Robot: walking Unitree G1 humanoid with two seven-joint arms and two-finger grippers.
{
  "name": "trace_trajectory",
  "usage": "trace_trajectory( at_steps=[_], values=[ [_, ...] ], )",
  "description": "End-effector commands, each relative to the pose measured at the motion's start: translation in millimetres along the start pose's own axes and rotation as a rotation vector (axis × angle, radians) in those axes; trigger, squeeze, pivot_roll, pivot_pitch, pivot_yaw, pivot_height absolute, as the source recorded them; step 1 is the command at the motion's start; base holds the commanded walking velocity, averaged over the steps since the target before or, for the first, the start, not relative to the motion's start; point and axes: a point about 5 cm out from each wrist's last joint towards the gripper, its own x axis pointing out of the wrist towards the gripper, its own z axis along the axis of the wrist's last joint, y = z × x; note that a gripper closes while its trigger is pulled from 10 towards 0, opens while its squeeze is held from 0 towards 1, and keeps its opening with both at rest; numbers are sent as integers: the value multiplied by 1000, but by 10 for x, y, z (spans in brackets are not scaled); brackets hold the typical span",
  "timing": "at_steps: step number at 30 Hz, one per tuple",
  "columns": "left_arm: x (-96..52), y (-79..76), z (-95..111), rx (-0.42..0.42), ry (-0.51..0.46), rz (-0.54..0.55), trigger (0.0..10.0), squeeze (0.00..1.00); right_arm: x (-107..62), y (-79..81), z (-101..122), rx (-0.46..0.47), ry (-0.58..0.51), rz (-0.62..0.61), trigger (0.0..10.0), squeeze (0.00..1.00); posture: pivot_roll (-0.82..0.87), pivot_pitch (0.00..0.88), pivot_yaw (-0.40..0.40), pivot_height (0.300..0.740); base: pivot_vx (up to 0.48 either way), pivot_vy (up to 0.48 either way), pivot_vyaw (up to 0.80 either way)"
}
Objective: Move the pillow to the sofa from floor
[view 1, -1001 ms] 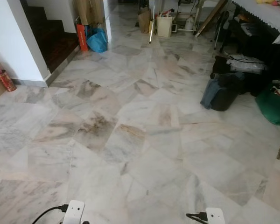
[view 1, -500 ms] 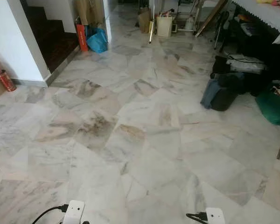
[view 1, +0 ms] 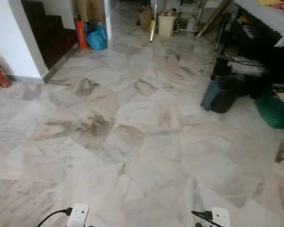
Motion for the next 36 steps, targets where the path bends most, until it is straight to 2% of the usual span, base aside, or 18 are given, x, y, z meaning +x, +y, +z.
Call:
trace_trajectory(
  at_steps=[1, 7, 12, 22, 30, 36],
  values=[
    [-7, 22, -44, -2, 22, 3, 10000, 0, -8, -3, -42, 11, 10, -6, 10000, 0, 48, 0, -56, 740, 0, 0, 0],
    [-9, 32, -42, 3, 20, 8, 10000, 0, -11, 7, -66, 14, 18, 1, 10000, 0, 50, 0, -54, 740, 0, 0, 0],
    [-9, 50, -26, 2, 11, 20, 10000, 0, -22, -94, -54, 23, 16, -12, 10000, 0, 52, 0, -52, 740, 0, 0, 0],
    [-10, 69, -15, -36, -3, 38, 10000, 0, -38, -180, -64, 30, 14, -21, 10000, 0, 55, 0, -48, 740, 0, 0, 0],
    [-10, 66, -16, -48, -4, 41, 10000, 0, -41, -206, -58, 35, 12, -27, 10000, 0, 53, 0, -49, 740, 0, 0, 0],
    [-9, 48, -21, -55, -7, 36, 10000, 0, -28, -156, -35, 32, 9, -23, 10000, 0, 76, 0, -46, 740, 0, 0, 0]
  ],
)
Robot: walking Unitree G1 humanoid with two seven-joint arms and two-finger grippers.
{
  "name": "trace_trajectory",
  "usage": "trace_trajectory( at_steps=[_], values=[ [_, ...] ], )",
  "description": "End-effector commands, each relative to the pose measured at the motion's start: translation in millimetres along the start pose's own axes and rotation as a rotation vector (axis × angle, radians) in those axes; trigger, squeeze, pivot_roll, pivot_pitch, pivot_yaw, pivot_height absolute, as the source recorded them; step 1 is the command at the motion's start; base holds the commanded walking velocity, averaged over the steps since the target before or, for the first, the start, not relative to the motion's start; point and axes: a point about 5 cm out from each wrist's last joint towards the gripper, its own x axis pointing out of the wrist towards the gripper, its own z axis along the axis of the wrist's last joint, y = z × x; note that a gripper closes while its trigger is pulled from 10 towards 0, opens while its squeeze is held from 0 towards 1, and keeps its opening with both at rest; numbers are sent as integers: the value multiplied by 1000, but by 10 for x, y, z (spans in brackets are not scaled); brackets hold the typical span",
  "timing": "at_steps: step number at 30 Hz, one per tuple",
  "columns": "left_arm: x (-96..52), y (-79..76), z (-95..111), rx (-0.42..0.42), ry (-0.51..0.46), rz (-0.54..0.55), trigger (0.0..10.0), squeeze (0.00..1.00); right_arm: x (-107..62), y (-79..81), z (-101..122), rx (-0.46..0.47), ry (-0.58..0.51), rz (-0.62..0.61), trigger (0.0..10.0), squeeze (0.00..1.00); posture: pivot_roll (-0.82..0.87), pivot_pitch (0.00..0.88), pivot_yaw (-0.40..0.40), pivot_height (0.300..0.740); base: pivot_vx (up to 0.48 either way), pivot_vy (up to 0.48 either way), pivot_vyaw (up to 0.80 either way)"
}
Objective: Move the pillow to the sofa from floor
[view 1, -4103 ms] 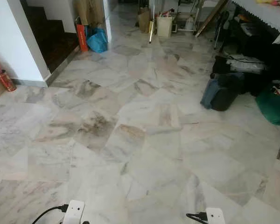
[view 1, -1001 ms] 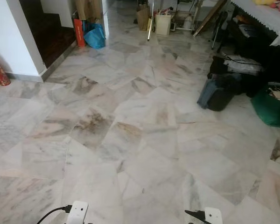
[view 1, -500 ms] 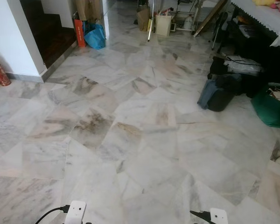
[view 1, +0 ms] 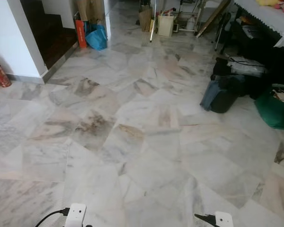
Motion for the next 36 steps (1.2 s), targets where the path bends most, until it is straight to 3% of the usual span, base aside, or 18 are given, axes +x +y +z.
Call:
trace_trajectory(
  at_steps=[1, 9, 28, 32, 36],
  values=[
    [-3, -15, -27, -8, 5, -3, 10000, 0, 4, 22, -5, 11, 4, -3, 10000, 0, 76, 0, -41, 740, 0, 0, 0],
    [-2, -44, -44, 4, 11, -11, 10000, 0, 36, 190, 53, 1, -6, 14, 10000, 0, 65, 0, -32, 740, 0, 0, 0],
    [-5, -147, -105, 26, 25, -29, 10000, 0, 7, 47, -2, 26, -13, -39, 10000, 0, 41, 0, 24, 740, 0, 0, 0],
    [-2, -113, -69, 27, 13, -22, 10000, 0, 18, 78, 29, 21, -16, -38, 10000, 0, 51, 0, 15, 740, 0, 0, 0],
    [0, -45, -24, 2, 0, 1, 10000, 0, 33, 144, 73, -21, -20, -9, 10000, 0, 84, 0, -48, 740, 0, 0, 0]
  ],
)
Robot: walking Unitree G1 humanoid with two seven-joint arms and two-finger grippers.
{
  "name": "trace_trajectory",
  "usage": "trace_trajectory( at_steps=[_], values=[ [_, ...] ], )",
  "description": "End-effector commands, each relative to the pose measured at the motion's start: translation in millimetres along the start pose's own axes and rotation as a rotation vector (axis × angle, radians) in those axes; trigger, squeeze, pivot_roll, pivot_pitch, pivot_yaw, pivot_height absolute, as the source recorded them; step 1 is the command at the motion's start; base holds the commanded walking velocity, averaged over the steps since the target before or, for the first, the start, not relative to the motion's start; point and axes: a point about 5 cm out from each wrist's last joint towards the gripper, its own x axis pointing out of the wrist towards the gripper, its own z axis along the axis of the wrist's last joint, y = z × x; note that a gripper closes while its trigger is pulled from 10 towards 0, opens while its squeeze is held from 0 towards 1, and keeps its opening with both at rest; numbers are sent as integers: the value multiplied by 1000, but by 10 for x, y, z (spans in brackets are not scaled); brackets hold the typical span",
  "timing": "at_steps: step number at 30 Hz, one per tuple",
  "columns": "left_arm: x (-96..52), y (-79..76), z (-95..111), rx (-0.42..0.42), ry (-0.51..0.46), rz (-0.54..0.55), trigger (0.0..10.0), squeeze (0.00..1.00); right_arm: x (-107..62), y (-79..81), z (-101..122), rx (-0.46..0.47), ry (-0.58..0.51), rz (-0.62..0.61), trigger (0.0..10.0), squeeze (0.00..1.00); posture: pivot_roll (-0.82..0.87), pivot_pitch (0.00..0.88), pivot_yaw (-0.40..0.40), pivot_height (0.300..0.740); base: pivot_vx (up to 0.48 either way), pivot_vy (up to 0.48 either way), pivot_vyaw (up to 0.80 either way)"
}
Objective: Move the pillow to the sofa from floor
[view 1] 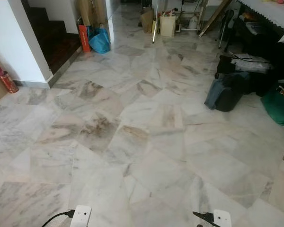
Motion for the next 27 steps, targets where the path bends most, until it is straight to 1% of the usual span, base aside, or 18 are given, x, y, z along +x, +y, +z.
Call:
trace_trajectory(
  at_steps=[1, 3, 6, 9, 14, 17, 20, 22, 23, 24, 27],
  values=[
    [-4, 29, -13, -14, 3, 13, 10000, 0, 2, 21, -9, -20, 12, 12, 10000, 0, 84, 0, -48, 740, 0, 0, 0],
    [-6, 44, -21, -51, 5, 27, 10000, 0, 6, 34, 6, -46, 13, 26, 10000, 0, 94, 0, -55, 740, 0, 0, 0],
    [-8, 57, -27, -81, 7, 37, 10000, 0, 12, 40, 32, -49, 7, 29, 10000, 0, 88, 0, -41, 740, 0, 0, 0],
    [-6, 62, -18, -50, 13, 25, 10000, 0, 13, 49, 39, -21, -1, 22, 10000, 0, 71, 0, -25, 740, 0, 0, 0],
    [-6, 70, -12, -28, 12, 20, 10000, 0, 7, 67, 0, 4, 6, 23, 10000, 0, 57, 0, -29, 740, 0, 0, 0],
    [-7, 70, -11, -22, 11, 18, 10000, 0, -14, 8, -77, 23, 24, 8, 10000, 0, 54, 0, -31, 740, 0, 0, 0],
    [-6, 65, -7, -20, 9, 15, 10000, 0, -36, -72, -130, 14, 32, 4, 10000, 0, 50, 0, -29, 740, 0, 0, 0],
    [-5, 61, -5, -10, 10, 11, 10000, 0, -61, -160, -177, 17, 34, -4, 10000, 0, 41, 0, -29, 740, -244, 0, 0],
    [-5, 61, -5, -10, 10, 11, 10000, 0, -61, -160, -177, 17, 34, -4, 10000, 0, 41, 0, -29, 740, -247, 0, 0],
    [-5, 58, -9, -4, 15, 7, 10000, 0, -78, -210, -210, 16, 37, -8, 10000, 0, 43, 0, -34, 740, -251, 0, 0],
    [-5, 54, -13, -2, 18, 4, 10000, 0, -89, -236, -230, 20, 36, -7, 10000, 0, 46, 0, -42, 740, -252, 0, 0]
  ],
)
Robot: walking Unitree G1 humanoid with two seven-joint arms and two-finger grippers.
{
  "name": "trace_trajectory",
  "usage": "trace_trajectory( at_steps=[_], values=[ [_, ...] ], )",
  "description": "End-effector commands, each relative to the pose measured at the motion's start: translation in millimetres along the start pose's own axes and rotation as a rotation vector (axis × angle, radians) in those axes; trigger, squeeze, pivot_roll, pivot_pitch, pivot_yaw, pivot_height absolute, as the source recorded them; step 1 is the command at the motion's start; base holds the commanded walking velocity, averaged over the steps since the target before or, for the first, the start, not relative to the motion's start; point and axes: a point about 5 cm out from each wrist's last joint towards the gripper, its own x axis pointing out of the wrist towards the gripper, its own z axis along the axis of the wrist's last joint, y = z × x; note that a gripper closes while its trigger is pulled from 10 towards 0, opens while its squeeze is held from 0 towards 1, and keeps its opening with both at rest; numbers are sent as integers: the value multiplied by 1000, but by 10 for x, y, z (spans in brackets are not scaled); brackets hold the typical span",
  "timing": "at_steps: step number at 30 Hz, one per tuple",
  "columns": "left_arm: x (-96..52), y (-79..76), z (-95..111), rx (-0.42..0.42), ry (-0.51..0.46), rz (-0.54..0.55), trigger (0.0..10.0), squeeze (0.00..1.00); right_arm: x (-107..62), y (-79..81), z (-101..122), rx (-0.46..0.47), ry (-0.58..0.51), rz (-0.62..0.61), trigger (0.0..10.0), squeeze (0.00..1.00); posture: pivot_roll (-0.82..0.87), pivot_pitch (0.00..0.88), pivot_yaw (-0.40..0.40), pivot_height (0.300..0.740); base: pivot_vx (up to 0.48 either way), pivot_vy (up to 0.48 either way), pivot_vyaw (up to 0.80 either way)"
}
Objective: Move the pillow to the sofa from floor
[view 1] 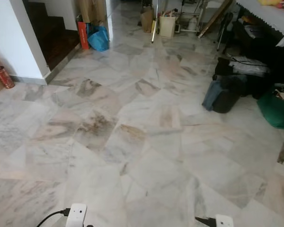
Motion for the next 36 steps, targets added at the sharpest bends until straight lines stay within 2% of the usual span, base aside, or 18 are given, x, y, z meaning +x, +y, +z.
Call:
trace_trajectory(
  at_steps=[1, 6, 12, 17, 34, 36],
  values=[
    [-8, 10, -53, 9, 22, -3, 10000, 0, -8, -6, -26, 22, 0, -1, 10000, 0, 50, 0, -48, 740, -251, 0, 0],
    [-8, -3, -58, -21, 18, -2, 10000, 0, -11, 1, -43, 23, 1, -2, 10000, 0, 57, 0, -53, 740, -250, 0, 0],
    [-9, 10, -56, 4, 21, 2, 10000, 0, 37, 213, 62, 42, -26, 22, 10000, 0, 51, 0, -44, 740, -259, 0, 0],
    [-10, 27, -55, 4, 21, 6, 10000, 0, 52, 267, 103, 39, -27, 31, 10000, 0, 51, 0, -40, 740, -259, 0, 0],
    [-7, 49, -22, 5, 15, 10, 10000, 0, 62, 187, 172, 62, -30, 7, 10000, 0, 47, 0, -32, 740, -259, 0, 0],
    [-5, 47, -13, 0, 12, 11, 10000, 0, 51, 133, 155, 68, -35, 2, 10000, 0, 48, 0, -33, 740, -261, 0, 0]
  ],
)
